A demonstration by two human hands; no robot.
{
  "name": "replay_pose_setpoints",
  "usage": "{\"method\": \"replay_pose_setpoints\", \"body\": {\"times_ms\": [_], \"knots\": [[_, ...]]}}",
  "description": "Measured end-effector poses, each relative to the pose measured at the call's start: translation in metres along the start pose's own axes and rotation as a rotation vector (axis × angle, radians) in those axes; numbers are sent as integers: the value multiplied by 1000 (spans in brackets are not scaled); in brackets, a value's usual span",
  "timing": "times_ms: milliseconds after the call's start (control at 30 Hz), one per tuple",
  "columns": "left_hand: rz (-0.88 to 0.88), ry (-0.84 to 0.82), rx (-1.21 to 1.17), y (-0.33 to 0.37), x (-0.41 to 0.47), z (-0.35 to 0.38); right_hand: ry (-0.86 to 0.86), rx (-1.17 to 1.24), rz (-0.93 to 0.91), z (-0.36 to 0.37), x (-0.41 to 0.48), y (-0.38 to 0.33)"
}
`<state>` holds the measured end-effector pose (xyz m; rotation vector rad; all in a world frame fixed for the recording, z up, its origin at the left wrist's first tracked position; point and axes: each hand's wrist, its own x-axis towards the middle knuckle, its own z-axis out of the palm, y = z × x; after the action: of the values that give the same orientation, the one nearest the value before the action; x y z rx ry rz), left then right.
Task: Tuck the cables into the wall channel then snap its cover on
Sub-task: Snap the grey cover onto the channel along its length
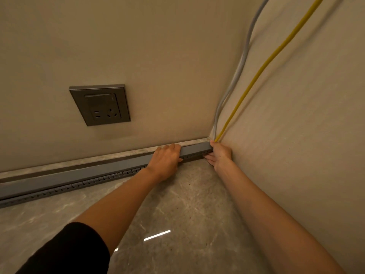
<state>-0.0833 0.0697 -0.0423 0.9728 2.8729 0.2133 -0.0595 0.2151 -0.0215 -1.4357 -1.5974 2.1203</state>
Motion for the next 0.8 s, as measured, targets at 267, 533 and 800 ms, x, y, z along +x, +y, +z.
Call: {"method": "replay_pose_setpoints", "body": {"times_ms": [267,533,800], "knots": [[-19,-5,-8,-12,-9,-1,130,80,-38,9,2,1],[8,21,19,-18,-8,9,386,-73,-239,16,4,8],[63,180,-18,-16,-1,15,405,-304,-260,14,13,5]]}}
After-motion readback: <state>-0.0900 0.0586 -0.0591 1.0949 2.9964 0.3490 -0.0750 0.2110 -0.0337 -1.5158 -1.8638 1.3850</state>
